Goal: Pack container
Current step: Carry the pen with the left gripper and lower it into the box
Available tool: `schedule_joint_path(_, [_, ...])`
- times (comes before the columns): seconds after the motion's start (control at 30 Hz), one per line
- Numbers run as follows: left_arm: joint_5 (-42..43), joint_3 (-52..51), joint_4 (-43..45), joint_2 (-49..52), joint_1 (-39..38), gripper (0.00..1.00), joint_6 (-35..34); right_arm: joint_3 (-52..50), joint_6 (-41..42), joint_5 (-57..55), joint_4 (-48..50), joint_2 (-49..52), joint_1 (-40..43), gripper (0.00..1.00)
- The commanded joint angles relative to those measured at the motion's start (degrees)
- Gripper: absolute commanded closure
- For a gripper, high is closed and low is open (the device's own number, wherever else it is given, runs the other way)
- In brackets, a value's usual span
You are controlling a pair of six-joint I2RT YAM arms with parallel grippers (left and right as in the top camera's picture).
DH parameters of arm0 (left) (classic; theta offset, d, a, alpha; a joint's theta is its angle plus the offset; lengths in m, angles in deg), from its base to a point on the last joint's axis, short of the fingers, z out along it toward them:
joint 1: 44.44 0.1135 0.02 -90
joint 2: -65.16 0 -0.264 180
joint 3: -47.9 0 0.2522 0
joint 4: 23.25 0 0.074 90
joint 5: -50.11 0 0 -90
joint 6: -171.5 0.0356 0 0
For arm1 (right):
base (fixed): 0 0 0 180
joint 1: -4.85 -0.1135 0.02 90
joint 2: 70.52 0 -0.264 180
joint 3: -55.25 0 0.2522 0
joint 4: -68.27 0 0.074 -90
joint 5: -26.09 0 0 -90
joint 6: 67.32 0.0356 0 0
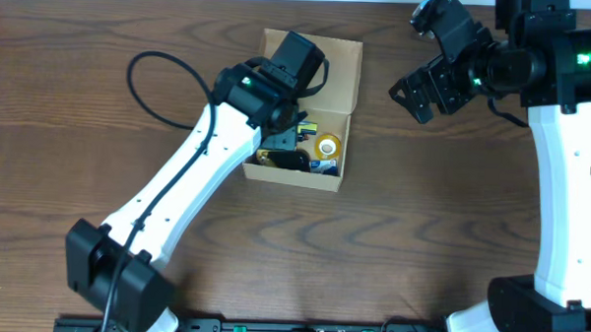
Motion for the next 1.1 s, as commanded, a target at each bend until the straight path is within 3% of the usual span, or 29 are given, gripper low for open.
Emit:
schedule_joint_path(0.0, [5.0, 0.8, 2.5, 3.7, -0.1, 0.94, -1.0, 0.5, -0.6, 0.3, 0.0, 0.2, 0.2, 0.01])
schedule_joint_path(0.37, [14.0, 0.8, 7.1, 11.4, 0.0, 0.94, 0.4, 0.5, -0.6, 0.3, 0.0, 0.2, 0.2, 0.01])
schedule_joint_path(0.5, [14.5, 0.8, 4.4, 11.6, 0.0, 0.94, 0.6, 0.5, -0.6, 0.3, 0.0, 0.2, 0.2, 0.01])
schedule_joint_path(0.63, [13.9, 0.3, 2.0, 11.6, 0.0, 0.94, 5.7, 0.5, -0.6, 0.3, 0.0, 0.2, 0.2, 0.01])
schedule_joint_path(1.07, [13.2, -4.9, 2.7, 11.6, 0.0, 0.94, 8.0, 0.5, -0.6, 0.3, 0.0, 0.2, 0.2, 0.01])
